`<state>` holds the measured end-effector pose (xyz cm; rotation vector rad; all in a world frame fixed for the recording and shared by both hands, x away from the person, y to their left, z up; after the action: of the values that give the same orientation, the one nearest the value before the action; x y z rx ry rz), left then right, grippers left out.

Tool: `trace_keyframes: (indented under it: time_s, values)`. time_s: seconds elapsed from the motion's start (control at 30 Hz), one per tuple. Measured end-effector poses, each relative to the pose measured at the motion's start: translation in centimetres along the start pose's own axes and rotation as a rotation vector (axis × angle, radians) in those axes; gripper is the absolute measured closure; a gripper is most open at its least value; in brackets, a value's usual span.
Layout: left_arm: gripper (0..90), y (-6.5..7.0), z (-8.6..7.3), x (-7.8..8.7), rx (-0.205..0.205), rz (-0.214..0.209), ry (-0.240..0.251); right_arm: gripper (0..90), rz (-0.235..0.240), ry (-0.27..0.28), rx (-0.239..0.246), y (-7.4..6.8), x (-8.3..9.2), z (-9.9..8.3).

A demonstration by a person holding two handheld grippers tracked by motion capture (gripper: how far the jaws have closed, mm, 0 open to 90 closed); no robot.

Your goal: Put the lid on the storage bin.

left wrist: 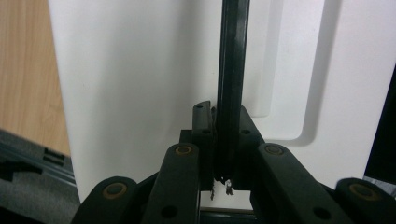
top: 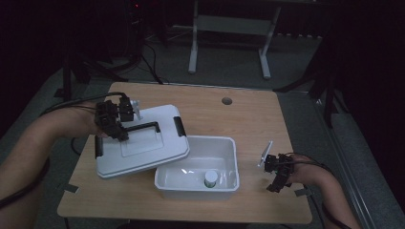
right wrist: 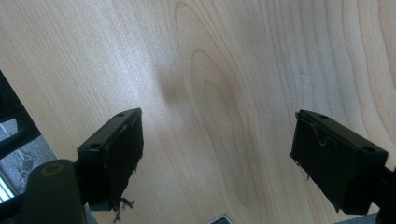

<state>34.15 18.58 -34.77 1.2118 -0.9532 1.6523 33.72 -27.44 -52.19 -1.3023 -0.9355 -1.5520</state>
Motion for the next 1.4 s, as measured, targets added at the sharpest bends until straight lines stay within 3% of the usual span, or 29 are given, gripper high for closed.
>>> trace_keyframes:
  time_s: [0.77,1.4]
  values:
    - [83.3,2.1,7.1,-2.0,-0.171,-0.06,0.043,16.3,-0.003,0.005,-0.004,0.0,0.1,-0.3]
    - [83.2,4.1,12.1,-5.3,-0.268,-0.123,0.048,16.3,-0.004,0.009,0.004,-0.3,0.0,-0.3]
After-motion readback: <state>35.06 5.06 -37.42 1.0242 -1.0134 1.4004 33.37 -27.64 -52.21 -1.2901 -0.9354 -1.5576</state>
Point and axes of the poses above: each handheld gripper's, and its own axes: x roughly backward along the jaws, z roughly out of its top, y roughly to its right, the point moved 4 cm from there along -x, roughly forward along the jaws, and after that the axes turned 9 degrees about y, right-handed, at the moved point
